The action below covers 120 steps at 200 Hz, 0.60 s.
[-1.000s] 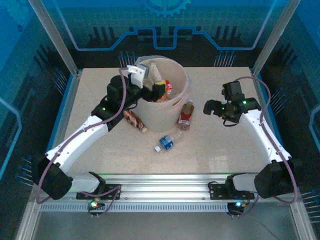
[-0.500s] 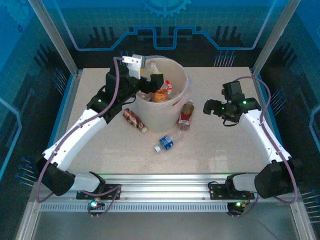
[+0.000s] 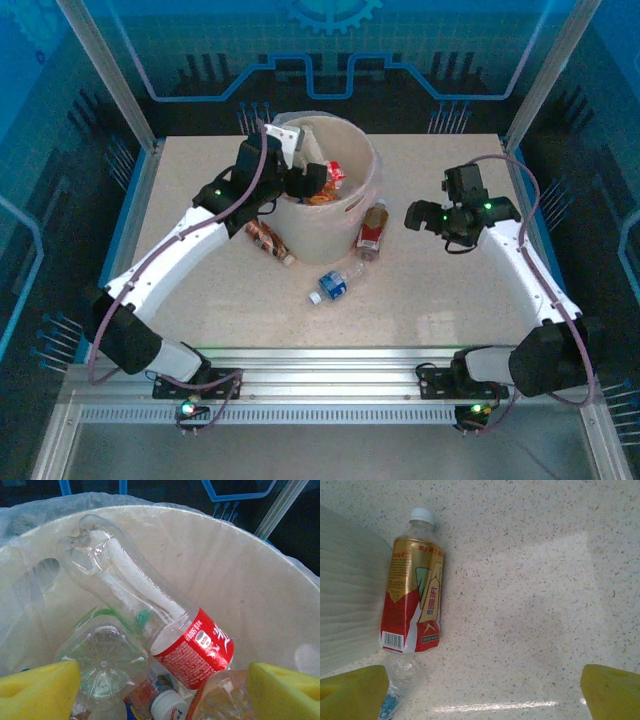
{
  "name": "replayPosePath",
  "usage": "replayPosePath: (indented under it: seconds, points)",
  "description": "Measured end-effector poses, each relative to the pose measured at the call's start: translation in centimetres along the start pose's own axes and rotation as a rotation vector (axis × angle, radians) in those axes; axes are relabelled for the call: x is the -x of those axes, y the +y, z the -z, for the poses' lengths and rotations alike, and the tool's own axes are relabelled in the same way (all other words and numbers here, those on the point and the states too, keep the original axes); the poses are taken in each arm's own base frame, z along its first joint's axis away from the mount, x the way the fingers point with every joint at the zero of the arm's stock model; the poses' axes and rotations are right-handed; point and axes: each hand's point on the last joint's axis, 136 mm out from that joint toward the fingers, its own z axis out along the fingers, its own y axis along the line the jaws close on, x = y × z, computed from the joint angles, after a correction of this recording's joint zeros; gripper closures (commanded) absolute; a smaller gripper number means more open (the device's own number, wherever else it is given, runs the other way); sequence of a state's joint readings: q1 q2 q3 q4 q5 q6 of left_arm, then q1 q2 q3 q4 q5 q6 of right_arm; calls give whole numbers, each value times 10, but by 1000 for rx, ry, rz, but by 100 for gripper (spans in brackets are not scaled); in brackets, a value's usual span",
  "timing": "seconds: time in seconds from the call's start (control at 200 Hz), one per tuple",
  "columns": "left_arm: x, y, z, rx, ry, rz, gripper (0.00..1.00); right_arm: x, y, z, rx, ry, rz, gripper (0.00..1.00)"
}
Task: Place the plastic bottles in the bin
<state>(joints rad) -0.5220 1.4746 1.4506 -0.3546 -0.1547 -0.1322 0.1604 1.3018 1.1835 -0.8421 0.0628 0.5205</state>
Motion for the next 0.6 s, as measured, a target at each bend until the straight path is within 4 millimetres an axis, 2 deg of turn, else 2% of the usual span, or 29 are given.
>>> replayPosePath:
  seconds: [0.17, 0.32, 0.41, 0.6]
  points:
    - [-1, 1, -7, 8, 7, -3, 13, -6, 2, -6, 18, 20, -5, 0]
    - [0, 5, -7, 41, 2, -6, 20, -11, 6, -12, 33, 39, -12, 0]
    - [0, 10, -7, 71, -4, -12, 23, -14, 12, -20, 43, 53, -10, 0]
    - [0, 17, -6, 112, -5, -31, 21, -24, 27, -42, 66, 106, -9, 0]
